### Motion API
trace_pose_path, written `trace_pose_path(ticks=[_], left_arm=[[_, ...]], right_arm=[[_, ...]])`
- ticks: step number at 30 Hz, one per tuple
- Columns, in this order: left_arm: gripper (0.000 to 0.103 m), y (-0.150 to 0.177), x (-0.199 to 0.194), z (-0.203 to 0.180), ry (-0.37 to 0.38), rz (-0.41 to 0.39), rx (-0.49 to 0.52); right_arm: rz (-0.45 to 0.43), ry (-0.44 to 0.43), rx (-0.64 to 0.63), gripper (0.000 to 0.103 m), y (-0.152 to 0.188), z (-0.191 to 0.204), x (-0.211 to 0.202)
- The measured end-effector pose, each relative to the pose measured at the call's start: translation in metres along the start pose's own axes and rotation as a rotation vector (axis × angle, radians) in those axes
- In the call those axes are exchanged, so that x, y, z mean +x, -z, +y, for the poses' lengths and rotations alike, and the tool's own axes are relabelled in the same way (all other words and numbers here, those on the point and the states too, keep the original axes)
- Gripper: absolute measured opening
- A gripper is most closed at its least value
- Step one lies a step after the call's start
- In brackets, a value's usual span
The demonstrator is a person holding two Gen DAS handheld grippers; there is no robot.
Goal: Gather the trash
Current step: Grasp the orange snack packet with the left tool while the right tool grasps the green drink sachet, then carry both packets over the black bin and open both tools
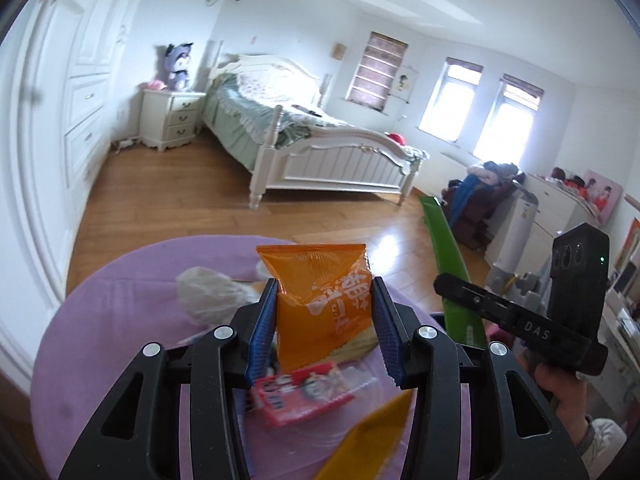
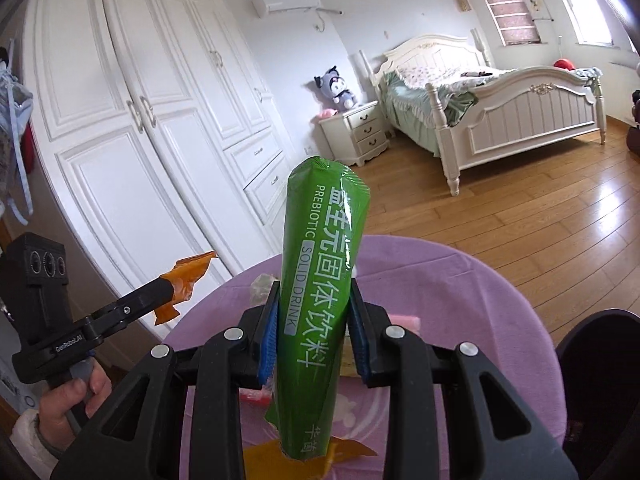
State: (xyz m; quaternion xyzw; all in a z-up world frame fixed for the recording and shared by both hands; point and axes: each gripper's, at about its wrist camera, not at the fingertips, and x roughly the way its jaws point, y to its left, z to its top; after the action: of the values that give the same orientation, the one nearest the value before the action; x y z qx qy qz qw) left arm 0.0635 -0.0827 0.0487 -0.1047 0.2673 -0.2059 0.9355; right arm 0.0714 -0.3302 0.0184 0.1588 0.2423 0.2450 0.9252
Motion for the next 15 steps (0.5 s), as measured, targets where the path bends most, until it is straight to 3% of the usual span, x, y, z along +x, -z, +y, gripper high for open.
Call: trace_pose_path(ticks=[7, 15], left_arm=[[0.046, 0.011, 0.047, -0.085, 0.115, 0.057, 0.099], [0.046, 0.036, 0.104, -0.167, 0.224, 0.132, 0.197]], right_arm=[[-0.078, 0.108, 0.087, 0.030, 0.006, -0.061, -0.040], [-0.107, 0.204, 0.212, 0.030, 0.024, -0.126, -0.066]])
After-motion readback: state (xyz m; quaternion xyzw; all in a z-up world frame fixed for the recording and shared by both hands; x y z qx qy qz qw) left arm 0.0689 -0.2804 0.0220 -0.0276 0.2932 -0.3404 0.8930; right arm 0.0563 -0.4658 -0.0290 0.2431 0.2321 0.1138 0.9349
